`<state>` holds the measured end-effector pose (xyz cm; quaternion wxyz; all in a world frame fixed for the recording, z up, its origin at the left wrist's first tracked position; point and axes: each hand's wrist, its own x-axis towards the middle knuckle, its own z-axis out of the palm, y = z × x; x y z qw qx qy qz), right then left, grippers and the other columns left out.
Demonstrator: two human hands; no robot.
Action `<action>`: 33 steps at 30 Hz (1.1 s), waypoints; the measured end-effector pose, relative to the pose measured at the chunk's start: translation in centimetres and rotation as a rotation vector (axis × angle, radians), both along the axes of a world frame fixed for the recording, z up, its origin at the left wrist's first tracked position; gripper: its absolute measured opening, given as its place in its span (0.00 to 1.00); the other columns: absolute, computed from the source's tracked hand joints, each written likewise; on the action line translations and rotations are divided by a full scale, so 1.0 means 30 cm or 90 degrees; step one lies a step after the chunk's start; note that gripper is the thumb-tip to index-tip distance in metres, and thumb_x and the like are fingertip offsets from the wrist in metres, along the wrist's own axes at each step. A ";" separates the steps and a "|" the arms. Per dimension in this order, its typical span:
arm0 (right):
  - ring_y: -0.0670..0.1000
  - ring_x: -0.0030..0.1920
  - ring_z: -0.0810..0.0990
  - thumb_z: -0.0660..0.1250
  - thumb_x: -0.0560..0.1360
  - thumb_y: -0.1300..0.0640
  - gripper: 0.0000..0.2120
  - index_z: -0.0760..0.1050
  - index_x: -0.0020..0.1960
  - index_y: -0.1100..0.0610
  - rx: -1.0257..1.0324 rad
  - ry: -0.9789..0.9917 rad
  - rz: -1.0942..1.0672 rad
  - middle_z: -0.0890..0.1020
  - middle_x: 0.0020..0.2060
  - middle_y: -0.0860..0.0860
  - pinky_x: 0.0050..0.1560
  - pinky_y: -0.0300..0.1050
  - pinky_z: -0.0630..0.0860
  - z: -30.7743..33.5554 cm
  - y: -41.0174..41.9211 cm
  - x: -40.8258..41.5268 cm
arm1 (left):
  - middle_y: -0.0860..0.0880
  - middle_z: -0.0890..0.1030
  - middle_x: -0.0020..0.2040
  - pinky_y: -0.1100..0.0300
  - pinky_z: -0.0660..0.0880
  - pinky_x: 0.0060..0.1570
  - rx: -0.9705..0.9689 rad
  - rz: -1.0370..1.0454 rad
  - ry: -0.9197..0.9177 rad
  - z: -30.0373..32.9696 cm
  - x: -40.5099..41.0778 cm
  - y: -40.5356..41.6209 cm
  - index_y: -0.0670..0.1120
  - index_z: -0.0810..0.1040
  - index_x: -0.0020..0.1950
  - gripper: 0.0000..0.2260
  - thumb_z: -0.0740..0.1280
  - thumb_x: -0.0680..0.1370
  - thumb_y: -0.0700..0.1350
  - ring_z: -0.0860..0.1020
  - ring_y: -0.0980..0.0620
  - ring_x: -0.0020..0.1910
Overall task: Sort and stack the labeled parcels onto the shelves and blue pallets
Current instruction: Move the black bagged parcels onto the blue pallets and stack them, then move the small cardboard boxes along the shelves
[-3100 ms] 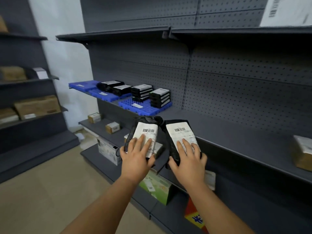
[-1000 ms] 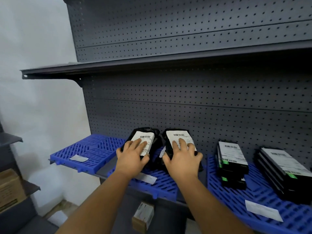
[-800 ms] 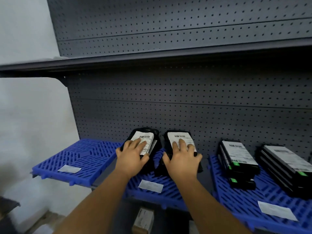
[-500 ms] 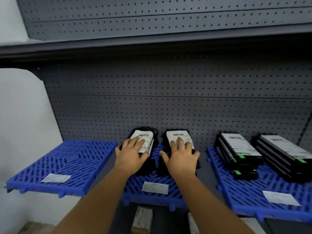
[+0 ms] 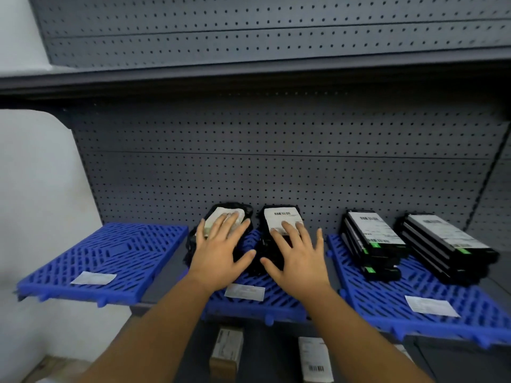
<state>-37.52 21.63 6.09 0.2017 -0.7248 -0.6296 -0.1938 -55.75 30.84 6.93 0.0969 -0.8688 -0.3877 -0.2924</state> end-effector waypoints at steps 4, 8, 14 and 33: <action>0.55 0.74 0.60 0.53 0.74 0.32 0.32 0.66 0.73 0.47 0.005 0.023 0.049 0.67 0.73 0.50 0.73 0.66 0.52 -0.039 -0.171 0.045 | 0.54 0.57 0.78 0.41 0.45 0.74 -0.026 -0.012 0.005 -0.043 0.043 -0.185 0.58 0.58 0.77 0.31 0.50 0.76 0.68 0.52 0.51 0.77; 0.56 0.74 0.61 0.51 0.74 0.32 0.33 0.65 0.74 0.47 -0.024 0.041 0.086 0.66 0.73 0.50 0.72 0.61 0.58 -0.095 -0.363 0.108 | 0.55 0.57 0.78 0.41 0.47 0.74 -0.062 -0.026 0.015 -0.124 0.106 -0.389 0.58 0.58 0.77 0.30 0.49 0.77 0.68 0.54 0.51 0.77; 0.57 0.74 0.62 0.56 0.75 0.34 0.31 0.67 0.73 0.49 -0.082 0.065 0.092 0.67 0.73 0.52 0.70 0.61 0.62 -0.226 -0.618 0.203 | 0.54 0.56 0.79 0.40 0.49 0.74 -0.125 -0.056 0.047 -0.259 0.190 -0.673 0.58 0.57 0.77 0.30 0.47 0.77 0.68 0.53 0.51 0.77; 0.56 0.73 0.62 0.53 0.72 0.33 0.33 0.66 0.73 0.47 -0.281 0.159 -0.015 0.67 0.72 0.50 0.72 0.59 0.60 -0.709 -0.916 0.425 | 0.57 0.48 0.79 0.41 0.40 0.73 -0.363 -0.134 0.184 -0.766 0.428 -0.823 0.63 0.53 0.76 0.30 0.46 0.75 0.69 0.48 0.52 0.77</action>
